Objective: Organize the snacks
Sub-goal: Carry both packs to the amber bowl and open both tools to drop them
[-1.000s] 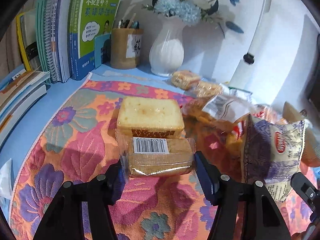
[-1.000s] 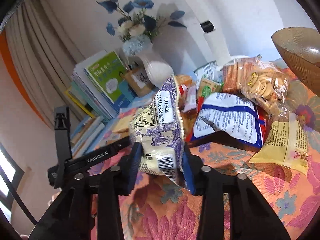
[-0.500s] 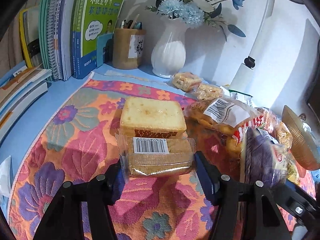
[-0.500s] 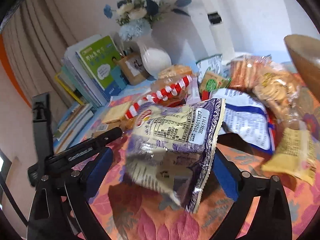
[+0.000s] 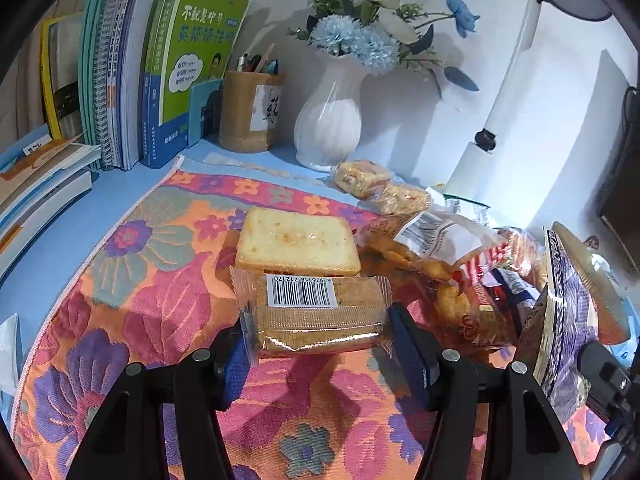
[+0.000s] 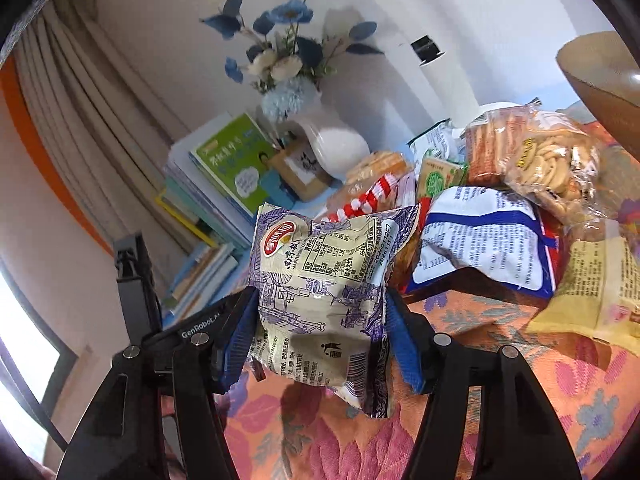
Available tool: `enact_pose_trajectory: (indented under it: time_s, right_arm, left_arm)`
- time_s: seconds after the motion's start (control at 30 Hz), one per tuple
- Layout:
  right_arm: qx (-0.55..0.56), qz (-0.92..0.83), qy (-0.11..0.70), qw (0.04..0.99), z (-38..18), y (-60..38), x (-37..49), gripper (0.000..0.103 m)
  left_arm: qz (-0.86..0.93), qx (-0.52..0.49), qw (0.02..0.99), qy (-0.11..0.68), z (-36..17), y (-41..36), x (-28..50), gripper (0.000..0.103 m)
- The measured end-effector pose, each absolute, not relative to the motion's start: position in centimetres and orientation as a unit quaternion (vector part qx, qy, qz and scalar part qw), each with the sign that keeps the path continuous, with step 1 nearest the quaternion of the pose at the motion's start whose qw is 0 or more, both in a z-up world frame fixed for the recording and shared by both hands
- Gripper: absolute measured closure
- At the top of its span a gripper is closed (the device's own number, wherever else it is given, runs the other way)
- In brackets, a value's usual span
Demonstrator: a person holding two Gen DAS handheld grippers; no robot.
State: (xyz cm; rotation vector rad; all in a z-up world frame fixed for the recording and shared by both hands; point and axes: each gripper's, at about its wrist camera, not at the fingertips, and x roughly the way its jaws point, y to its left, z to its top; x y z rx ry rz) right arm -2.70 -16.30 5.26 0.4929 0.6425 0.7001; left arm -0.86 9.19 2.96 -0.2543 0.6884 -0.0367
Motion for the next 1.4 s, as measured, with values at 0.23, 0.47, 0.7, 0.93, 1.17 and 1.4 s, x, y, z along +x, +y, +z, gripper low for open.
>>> enact_pose_trajectory:
  time_s: [0.23, 0.47, 0.7, 0.93, 1.17, 1.4]
  right_arm:
    - [0.279, 0.327, 0.262, 0.864, 6.0, -18.4, -3.6, 0.042]
    - [0.345, 0.313, 0.261, 0.845, 7.8, -22.4, -3.2, 0.042]
    - [0.331, 0.303, 0.216, 0.868, 15.0, -27.9, -1.7, 0.042]
    - [0.289, 0.227, 0.217, 0.905, 19.4, -34.0, 1.1, 0.042]
    - [0.283, 0.166, 0.249, 0.911, 18.9, -39.5, 4.2, 0.042]
    - [0.301, 0.124, 0.277, 0.904, 16.1, -44.1, 5.5, 0.04]
  left_arm:
    - [-0.02, -0.119, 0.94, 0.318, 3.6, 9.0, -1.4, 0.041]
    - [-0.03, -0.133, 0.942, 0.306, 6.6, 8.4, -2.2, 0.041]
    - [-0.069, -0.106, 0.955, 0.27, 13.5, 2.7, 0.3, 0.041]
    - [-0.15, -0.095, 0.951, 0.255, 17.1, -6.8, 4.3, 0.041]
    - [-0.236, -0.065, 0.935, 0.257, 17.7, -16.9, 6.4, 0.041]
    - [-0.284, -0.037, 0.912, 0.294, 15.0, -23.1, 8.1, 0.041]
